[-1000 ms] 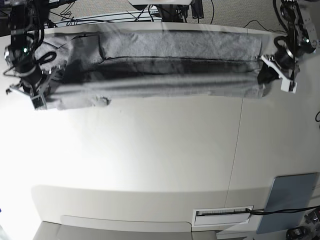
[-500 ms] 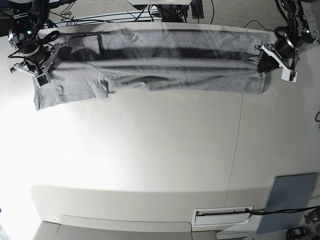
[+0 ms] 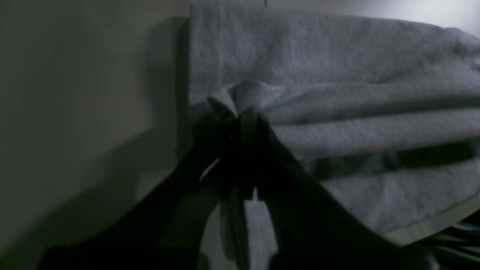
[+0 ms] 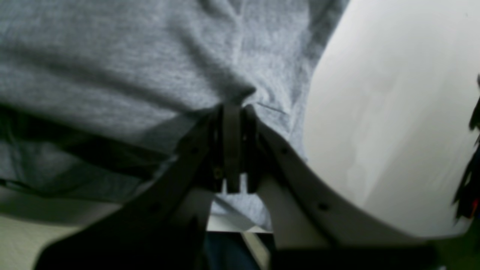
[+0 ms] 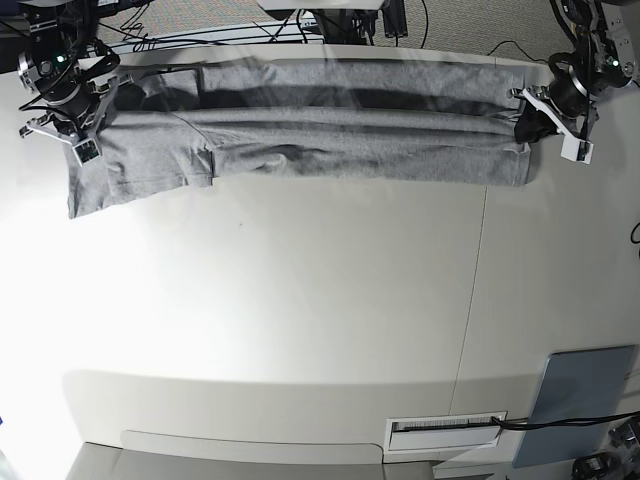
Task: Fold the T-shirt properly
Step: 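Hold the folded strip with both grippers and smooth it flat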
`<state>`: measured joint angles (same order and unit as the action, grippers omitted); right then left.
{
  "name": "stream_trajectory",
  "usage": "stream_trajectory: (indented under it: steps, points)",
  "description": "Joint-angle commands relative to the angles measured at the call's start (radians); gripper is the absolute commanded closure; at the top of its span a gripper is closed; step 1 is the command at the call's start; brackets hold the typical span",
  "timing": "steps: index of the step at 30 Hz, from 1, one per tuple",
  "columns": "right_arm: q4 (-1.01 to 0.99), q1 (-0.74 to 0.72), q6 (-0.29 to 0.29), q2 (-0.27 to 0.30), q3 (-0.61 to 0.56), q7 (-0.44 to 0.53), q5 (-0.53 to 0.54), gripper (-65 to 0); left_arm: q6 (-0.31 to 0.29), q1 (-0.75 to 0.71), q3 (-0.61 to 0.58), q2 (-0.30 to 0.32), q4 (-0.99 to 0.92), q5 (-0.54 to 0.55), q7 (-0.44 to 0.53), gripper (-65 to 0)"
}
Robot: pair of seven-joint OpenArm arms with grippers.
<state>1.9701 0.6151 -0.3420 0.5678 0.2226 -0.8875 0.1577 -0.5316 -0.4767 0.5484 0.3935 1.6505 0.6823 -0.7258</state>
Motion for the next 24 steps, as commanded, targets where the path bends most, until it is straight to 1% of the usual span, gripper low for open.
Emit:
stream_trajectory:
  steps: [1, 2, 3, 4, 5, 6, 8, 9, 10, 13, 14, 17, 18, 19, 21, 22, 24]
  points:
    - [0.013, 0.000, -0.023, 0.022, 0.015, -0.003, -0.021, -2.3, 0.010, -0.003, 0.013, 0.022, 0.015, -0.002, 0.013, 0.0]
    - [0.013, 0.000, -0.061, 0.022, 0.015, -0.003, -0.021, -8.7, 0.010, -0.003, 0.013, 0.022, 0.015, -0.002, 0.006, 0.0]
    - [0.013, 0.000, -0.086, 0.023, 0.015, -0.002, -0.021, -15.7, 0.010, -0.003, 0.013, 0.022, 0.015, -0.002, 0.005, 0.0]
    - [0.013, 0.000, -0.096, 0.023, 0.015, -0.001, -0.021, -22.2, 0.010, -0.003, 0.013, 0.023, 0.015, -0.002, 0.002, -1.4]
    - [0.013, 0.000, -0.096, 0.023, 0.015, 0.002, -0.021, -27.4, 0.010, -0.003, 0.013, 0.023, 0.015, -0.002, 0.000, -6.7]
    - [0.013, 0.000, -0.095, 0.023, 0.015, 0.002, -0.021, -30.2, 0.010, -0.003, 0.013, 0.022, 0.015, -0.002, 0.000, -13.3]
    - [0.013, 0.000, -0.094, 0.023, 0.015, 0.012, -0.020, -30.6, 0.010, -0.002, 0.013, 0.023, 0.015, -0.001, 0.002, -26.7]
    - [0.013, 0.000, -0.094, 0.023, 0.015, 0.019, -0.020, -30.6, 0.010, -0.003, 0.013, 0.022, 0.015, -0.001, 0.011, -31.9]
    - [0.013, 0.000, -0.090, 0.023, 0.015, 0.024, -0.020, -30.6, 0.010, -0.003, 0.013, 0.023, 0.015, -0.002, 0.021, -34.7]
    - [0.013, 0.000, -0.071, 0.023, 0.015, 0.030, -0.016, -30.6, 0.017, -0.002, 0.013, 0.022, 0.015, -0.002, 0.044, -35.2]
    - [0.013, 0.000, -0.062, 0.023, 0.015, 0.030, -0.016, -30.6, 0.035, -0.003, 0.013, 0.022, 0.015, -0.005, 0.043, -35.2]
    - [0.013, -0.001, -0.038, 0.023, 0.015, 0.032, -0.016, -30.6, 0.106, -0.003, 0.013, 0.022, 0.009, -0.086, 0.043, -35.2]
    - [0.013, -0.001, -0.035, 0.023, 0.015, 0.035, -0.016, -30.6, 0.116, -0.003, 0.013, 0.022, 0.000, -0.095, 0.043, -35.2]
    - [0.013, -0.001, -0.035, 0.023, 0.015, 0.045, -0.016, -30.6, 0.109, -0.003, 0.013, 0.021, -0.010, -0.093, 0.042, -35.2]
    - [0.013, -0.001, -0.035, 0.023, 0.015, 0.064, -0.016, -30.6, 0.054, -0.003, 0.011, 0.019, -0.032, -0.049, 0.036, -35.2]
    - [0.013, -0.003, -0.034, 0.023, 0.015, 0.071, -0.016, -30.6, 0.036, -0.003, 0.011, 0.019, -0.044, -0.019, 0.027, -35.2]
    - [0.013, -0.003, -0.035, 0.023, 0.015, 0.081, -0.016, -30.6, 0.033, -0.003, 0.011, 0.019, -0.068, 0.030, 0.018, -35.2]
